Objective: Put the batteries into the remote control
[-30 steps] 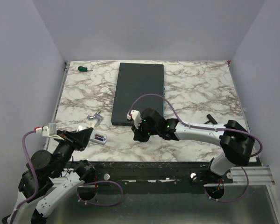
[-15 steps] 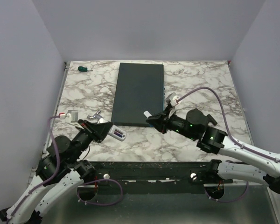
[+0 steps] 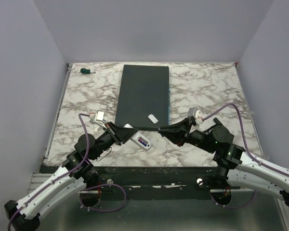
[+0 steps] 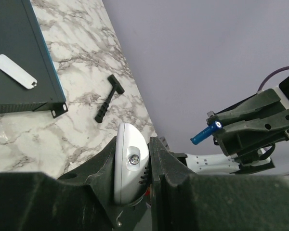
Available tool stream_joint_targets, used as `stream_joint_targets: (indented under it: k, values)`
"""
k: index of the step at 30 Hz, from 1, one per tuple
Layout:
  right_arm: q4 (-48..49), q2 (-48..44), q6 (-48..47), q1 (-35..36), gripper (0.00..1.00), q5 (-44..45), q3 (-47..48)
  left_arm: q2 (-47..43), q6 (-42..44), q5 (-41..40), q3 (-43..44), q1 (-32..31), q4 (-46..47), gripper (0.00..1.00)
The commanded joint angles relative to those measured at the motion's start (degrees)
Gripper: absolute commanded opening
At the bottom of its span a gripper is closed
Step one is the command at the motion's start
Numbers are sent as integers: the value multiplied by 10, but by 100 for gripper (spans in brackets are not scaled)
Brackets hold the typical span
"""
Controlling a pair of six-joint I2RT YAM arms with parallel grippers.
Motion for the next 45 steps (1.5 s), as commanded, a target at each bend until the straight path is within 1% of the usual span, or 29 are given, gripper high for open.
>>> stream_joint_targets:
  k: [1, 7, 12, 16, 22, 28, 37, 45]
  values:
    - [72, -2, -17, 1, 1, -62, -15, 12, -54, 15, -16, -4, 115, 0]
    - [97, 46, 10, 0, 1, -96, -15, 39, -52, 10, 2, -4, 101, 0]
    - [136, 70, 29, 0, 1, -106, -21, 30, -56, -13, 1, -6, 82, 0]
    - [157, 86, 39, 0, 1, -120, -24, 29, -48, -13, 7, -6, 71, 0]
    - [184, 127, 58, 0, 1, -142, -26, 44, -55, 1, 1, -7, 93, 0]
    - [192, 147, 48, 0, 1, -144, -23, 53, -68, 20, -12, -7, 121, 0]
    - [201, 157, 41, 1, 1, -135, -38, 35, -76, 25, -30, -7, 124, 0]
    - [213, 170, 29, 0, 1, -134, -37, 43, -77, 43, -31, -7, 131, 0]
